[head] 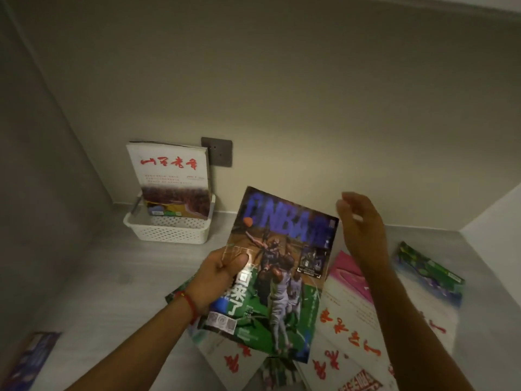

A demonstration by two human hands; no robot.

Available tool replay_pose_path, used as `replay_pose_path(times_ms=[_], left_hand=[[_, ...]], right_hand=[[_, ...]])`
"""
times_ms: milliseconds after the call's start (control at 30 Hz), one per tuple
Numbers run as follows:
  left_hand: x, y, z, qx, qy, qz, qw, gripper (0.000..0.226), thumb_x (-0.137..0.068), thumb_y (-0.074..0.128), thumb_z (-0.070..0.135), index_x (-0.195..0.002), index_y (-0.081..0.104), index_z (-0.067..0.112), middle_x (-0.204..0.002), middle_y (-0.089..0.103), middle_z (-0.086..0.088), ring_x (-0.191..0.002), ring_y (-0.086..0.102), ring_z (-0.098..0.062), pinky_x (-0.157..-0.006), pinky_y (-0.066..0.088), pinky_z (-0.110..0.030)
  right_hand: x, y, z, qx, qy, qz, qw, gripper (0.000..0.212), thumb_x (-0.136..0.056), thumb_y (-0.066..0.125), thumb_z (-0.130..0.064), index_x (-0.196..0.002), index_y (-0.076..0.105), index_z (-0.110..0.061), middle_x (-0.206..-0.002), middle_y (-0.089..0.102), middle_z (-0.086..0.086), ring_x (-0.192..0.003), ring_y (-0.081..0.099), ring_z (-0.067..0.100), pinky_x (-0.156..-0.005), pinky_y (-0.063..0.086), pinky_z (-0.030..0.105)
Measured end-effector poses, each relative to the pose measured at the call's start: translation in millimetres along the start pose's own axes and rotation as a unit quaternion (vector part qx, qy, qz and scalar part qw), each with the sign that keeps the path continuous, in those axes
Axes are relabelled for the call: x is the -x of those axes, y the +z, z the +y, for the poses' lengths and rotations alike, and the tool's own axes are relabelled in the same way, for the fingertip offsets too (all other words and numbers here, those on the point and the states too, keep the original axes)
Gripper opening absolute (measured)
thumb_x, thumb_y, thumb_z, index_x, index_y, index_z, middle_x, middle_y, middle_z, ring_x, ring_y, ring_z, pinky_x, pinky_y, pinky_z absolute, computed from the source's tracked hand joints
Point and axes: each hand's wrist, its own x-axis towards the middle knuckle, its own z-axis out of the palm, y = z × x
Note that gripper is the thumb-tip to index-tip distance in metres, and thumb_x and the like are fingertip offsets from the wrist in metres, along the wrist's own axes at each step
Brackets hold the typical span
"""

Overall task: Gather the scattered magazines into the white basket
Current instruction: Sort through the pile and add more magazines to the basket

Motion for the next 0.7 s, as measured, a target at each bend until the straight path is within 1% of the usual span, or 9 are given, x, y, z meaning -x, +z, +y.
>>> replay_pose_path(times_ms=[67, 133, 167, 233, 300, 400, 500, 600, 700], left_hand=[[5.4, -21.0, -2.5, 0.061, -0.058, 0.025, 0.996, 0.023, -0.093, 0.061, 0.019, -0.113, 0.07, 0.011, -0.106, 0.076, -0.008, -0.096, 0.072, -0.024, -0.088, 0.056, -0.039], [9.2, -41.5, -4.2, 0.092, -0.095, 0.04, 0.99, 0.023, -0.093, 0.061, 0.022, -0.109, 0.069, 0.009, -0.1, 0.076, -0.015, -0.086, 0.072, -0.03, -0.08, 0.057, -0.041], [10.6, -52.7, -5.5, 0.096, -0.103, 0.047, 0.989, 0.022, -0.092, 0.061, 0.023, -0.107, 0.07, 0.009, -0.097, 0.076, -0.015, -0.083, 0.072, -0.029, -0.076, 0.057, -0.039], [12.3, -73.0, -6.5, 0.101, -0.106, 0.056, 0.988, 0.021, -0.091, 0.062, 0.023, -0.104, 0.07, 0.01, -0.097, 0.076, -0.016, -0.082, 0.072, -0.029, -0.072, 0.058, -0.036], [13.4, -93.0, -7.3, 0.118, -0.109, 0.073, 0.984, 0.02, -0.091, 0.063, 0.022, -0.104, 0.07, 0.009, -0.096, 0.076, -0.019, -0.081, 0.073, -0.032, -0.067, 0.06, -0.036], [5.6, -127.6, -2.8, 0.084, -0.07, 0.12, 0.987, 0.018, -0.093, 0.061, 0.02, -0.109, 0.069, 0.015, -0.097, 0.077, -0.015, -0.082, 0.074, -0.03, -0.067, 0.061, -0.035], [-19.3, -165.2, 10.6, 0.0, -0.004, 0.183, 0.983, 0.018, -0.096, 0.057, 0.014, -0.111, 0.066, 0.019, -0.101, 0.075, -0.003, -0.089, 0.072, -0.015, -0.077, 0.058, -0.026], [-51.3, -204.8, 33.8, -0.064, 0.069, 0.216, 0.972, 0.021, -0.096, 0.053, 0.004, -0.111, 0.064, 0.013, -0.101, 0.072, -0.003, -0.092, 0.067, -0.015, -0.079, 0.056, -0.021], [-80.2, -242.9, 53.8, -0.176, 0.104, 0.237, 0.95, 0.022, -0.095, 0.057, 0.017, -0.115, 0.065, 0.025, -0.097, 0.071, 0.0, -0.084, 0.066, -0.009, -0.079, 0.054, -0.026]], right_hand=[[19.5, 22.0, 16.4, -0.115, 0.182, -0.044, 0.976, 0.045, -0.099, 0.045, -0.048, -0.132, 0.052, -0.018, -0.127, 0.061, 0.007, -0.111, 0.06, 0.025, -0.09, 0.05, 0.037], [35.3, 50.9, 19.0, -0.263, 0.328, -0.157, 0.894, 0.047, -0.099, 0.043, -0.05, -0.13, 0.055, -0.018, -0.116, 0.068, 0.013, -0.102, 0.065, 0.034, -0.096, 0.048, 0.053], [42.1, 66.5, 15.4, -0.278, 0.352, -0.212, 0.868, 0.045, -0.098, 0.043, -0.05, -0.124, 0.06, -0.017, -0.112, 0.071, 0.016, -0.1, 0.067, 0.038, -0.095, 0.05, 0.054], [50.0, 96.3, 7.2, -0.256, 0.315, -0.263, 0.875, 0.034, -0.097, 0.052, -0.042, -0.111, 0.069, -0.017, -0.11, 0.073, 0.018, -0.097, 0.071, 0.035, -0.086, 0.056, 0.047], [52.0, 121.9, -0.6, -0.206, 0.193, -0.28, 0.918, 0.019, -0.099, 0.054, -0.024, -0.109, 0.069, -0.019, -0.11, 0.074, 0.011, -0.098, 0.072, 0.029, -0.086, 0.057, 0.047], [41.8, 150.4, -20.2, -0.144, 0.102, -0.273, 0.946, 0.019, -0.096, 0.058, -0.01, -0.107, 0.069, -0.022, -0.106, 0.075, 0.002, -0.099, 0.071, 0.024, -0.088, 0.056, 0.046], [18.8, 178.1, -55.1, -0.092, 0.039, -0.233, 0.967, 0.017, -0.091, 0.066, -0.01, -0.098, 0.071, -0.025, -0.094, 0.075, -0.011, -0.088, 0.072, 0.011, -0.075, 0.058, 0.028], [-8.8, 200.7, -91.2, -0.077, -0.024, -0.189, 0.979, 0.012, -0.088, 0.069, -0.012, -0.093, 0.071, -0.022, -0.078, 0.07, -0.019, -0.067, 0.069, -0.005, -0.056, 0.049, 0.006], [-37.5, 220.7, -119.6, -0.01, -0.085, -0.117, 0.989, 0.004, -0.086, 0.072, -0.021, -0.087, 0.074, -0.017, -0.071, 0.067, -0.015, -0.058, 0.062, -0.011, -0.053, 0.04, -0.001]])
